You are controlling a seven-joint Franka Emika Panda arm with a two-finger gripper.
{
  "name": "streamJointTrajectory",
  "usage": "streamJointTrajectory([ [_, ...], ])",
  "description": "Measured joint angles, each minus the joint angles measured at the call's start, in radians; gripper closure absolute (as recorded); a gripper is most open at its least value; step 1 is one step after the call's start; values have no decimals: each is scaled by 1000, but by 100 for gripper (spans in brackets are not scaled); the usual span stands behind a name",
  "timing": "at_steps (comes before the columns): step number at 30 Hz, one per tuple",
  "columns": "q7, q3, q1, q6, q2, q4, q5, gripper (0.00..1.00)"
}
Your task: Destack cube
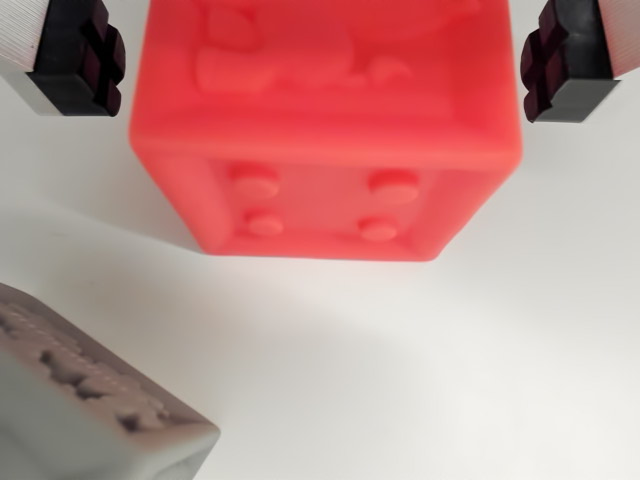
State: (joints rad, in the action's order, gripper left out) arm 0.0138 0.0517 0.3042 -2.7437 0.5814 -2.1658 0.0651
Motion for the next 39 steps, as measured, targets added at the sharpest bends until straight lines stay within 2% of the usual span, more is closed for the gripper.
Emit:
streamJointTrajectory([
  [21, 4, 14, -11, 105, -140, -33, -6, 0],
  [28, 8, 22, -17, 165, -209, -39, -15, 0],
  [39, 18, 26, -19, 264, -308, -40, -29, 0],
])
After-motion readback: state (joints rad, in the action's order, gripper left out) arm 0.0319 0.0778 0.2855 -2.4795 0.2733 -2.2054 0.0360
